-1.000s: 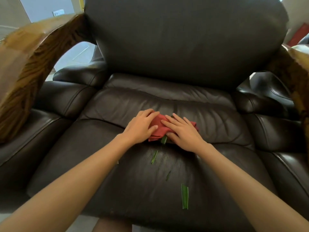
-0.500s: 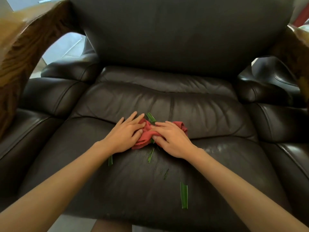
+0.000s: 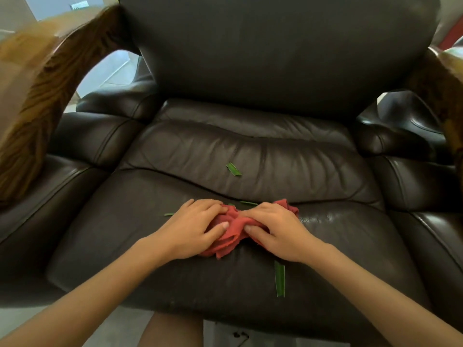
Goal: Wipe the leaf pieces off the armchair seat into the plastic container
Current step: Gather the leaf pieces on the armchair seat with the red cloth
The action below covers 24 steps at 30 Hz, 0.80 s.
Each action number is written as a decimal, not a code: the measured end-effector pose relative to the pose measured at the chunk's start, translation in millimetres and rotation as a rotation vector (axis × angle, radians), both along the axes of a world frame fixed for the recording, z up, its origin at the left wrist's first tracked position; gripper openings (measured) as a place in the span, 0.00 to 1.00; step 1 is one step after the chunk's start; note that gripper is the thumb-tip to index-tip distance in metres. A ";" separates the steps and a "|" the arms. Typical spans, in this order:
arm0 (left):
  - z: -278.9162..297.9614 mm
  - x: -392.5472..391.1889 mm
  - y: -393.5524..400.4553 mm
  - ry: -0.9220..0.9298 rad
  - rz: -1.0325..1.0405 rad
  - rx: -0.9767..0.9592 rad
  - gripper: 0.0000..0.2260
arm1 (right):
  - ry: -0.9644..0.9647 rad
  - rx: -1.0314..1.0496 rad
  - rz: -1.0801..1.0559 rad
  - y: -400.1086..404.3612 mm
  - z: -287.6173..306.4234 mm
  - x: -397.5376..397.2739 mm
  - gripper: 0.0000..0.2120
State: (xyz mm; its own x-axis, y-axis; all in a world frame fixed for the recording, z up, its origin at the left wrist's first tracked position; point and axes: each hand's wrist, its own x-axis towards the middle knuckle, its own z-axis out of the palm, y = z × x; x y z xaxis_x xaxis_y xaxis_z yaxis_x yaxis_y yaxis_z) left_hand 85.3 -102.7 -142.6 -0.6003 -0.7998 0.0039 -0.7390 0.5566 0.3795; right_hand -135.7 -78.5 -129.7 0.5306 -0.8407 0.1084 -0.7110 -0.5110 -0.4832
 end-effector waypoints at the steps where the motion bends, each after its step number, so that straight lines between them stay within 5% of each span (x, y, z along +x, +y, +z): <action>1: -0.9 0.0 5.1 0.007 -0.015 -0.031 0.20 | -0.008 0.000 0.023 3.1 1.8 -2.1 0.12; 11: 42.6 26.8 -38.6 0.345 0.114 -0.166 0.03 | -0.105 -0.099 0.060 -62.2 45.3 35.7 0.10; 16: 40.9 84.4 -49.3 0.139 0.269 -0.213 0.01 | -0.033 0.021 0.143 -101.4 32.8 93.7 0.11; 19: 18.9 98.3 -36.4 0.043 0.318 -0.019 0.07 | 0.065 0.174 0.203 -104.1 11.9 113.6 0.13; 21: 9.4 92.1 -26.2 0.115 0.305 0.065 0.22 | 0.006 0.272 0.147 -102.6 7.0 108.6 0.13; 24: -4.5 65.9 -9.3 0.044 0.181 0.028 0.32 | -0.046 0.349 0.041 -94.0 4.0 83.7 0.16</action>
